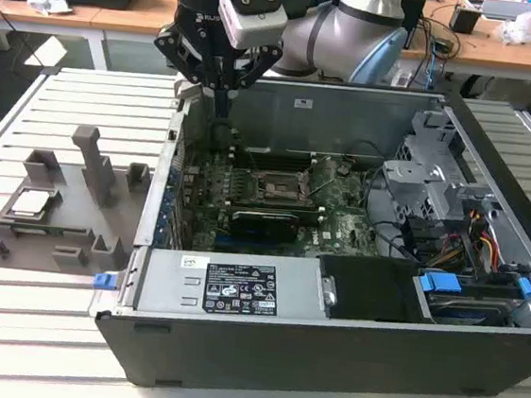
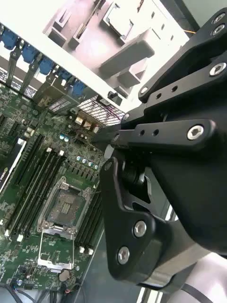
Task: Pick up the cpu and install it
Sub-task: 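Reach for the cpu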
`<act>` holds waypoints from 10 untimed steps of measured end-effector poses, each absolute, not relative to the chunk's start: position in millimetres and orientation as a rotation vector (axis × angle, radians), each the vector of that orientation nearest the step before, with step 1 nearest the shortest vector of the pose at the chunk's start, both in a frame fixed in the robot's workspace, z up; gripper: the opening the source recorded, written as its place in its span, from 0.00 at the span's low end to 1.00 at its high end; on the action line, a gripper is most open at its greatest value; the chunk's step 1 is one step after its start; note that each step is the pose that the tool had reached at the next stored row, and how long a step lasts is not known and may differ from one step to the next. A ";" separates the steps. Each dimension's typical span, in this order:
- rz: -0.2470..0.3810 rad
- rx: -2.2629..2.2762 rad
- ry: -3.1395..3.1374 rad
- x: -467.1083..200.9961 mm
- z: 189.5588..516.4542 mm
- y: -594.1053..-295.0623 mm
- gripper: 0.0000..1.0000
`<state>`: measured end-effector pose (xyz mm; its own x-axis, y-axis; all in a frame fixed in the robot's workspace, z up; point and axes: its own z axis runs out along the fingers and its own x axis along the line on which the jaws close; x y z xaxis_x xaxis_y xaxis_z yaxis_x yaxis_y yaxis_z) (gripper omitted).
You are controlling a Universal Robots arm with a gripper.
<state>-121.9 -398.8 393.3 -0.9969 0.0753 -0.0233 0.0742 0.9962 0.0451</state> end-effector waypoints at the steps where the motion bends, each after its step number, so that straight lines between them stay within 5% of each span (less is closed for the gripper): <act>1: 0.069 0.117 3.114 -122.4 393.3 -398.8 0.11; 10: 0.069 0.117 3.114 -138.4 393.3 -398.9 0.11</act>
